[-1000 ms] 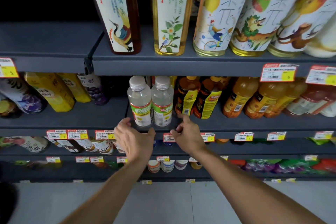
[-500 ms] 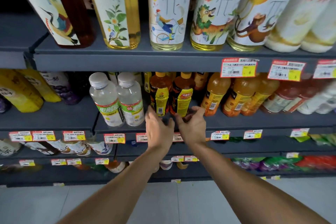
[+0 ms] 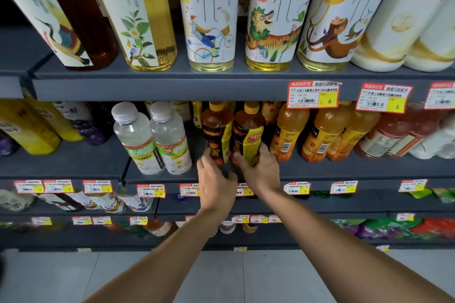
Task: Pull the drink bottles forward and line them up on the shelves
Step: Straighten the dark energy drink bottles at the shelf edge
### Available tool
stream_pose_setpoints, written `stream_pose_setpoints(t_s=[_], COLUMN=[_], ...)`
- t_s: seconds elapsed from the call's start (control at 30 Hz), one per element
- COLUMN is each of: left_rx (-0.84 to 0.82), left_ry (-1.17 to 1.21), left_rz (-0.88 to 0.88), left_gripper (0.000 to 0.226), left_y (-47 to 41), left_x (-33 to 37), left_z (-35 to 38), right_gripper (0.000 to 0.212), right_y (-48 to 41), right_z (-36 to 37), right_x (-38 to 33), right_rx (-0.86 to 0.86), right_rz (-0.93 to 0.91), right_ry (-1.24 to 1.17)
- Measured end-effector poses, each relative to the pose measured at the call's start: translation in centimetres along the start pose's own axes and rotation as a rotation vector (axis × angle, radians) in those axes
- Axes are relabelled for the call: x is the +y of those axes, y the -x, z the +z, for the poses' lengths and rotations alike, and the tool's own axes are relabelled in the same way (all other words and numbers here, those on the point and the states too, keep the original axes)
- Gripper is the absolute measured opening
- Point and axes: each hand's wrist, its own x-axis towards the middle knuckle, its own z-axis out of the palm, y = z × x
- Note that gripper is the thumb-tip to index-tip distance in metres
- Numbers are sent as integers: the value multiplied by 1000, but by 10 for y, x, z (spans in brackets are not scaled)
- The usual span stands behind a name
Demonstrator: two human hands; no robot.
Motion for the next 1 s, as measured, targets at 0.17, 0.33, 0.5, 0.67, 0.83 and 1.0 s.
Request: stream_pose_setpoints(t_s=[0.17,0.33,0.5,0.67,0.83,1.0], left_rx=[14,14,51,87,101,-23], left_ry=[-39,-82,-53,-74,-185,-262], left_rz=[-73,26,-3,-37,-13,55], left_gripper=[75,67,62,65,70,78], left_y=[-4,-27,-34,-19,-9,-16], left_x=[-4,-2,-7,-11,-22,-33], left_z=[2,4,8,12,1,-10], right_gripper=[42,32,36,50,45,39], right_y=[11,15,12,4,1,-7], right_z=[-11,-11,-23,-28,-30,-38], right_x=[17,19,27,30,33,33], right_rx=[31,53,-49,-63,-119,-266], right_rz=[-120,-181,-228,-173,-205,-232], right_ry=[14,-20,36,70,72,128])
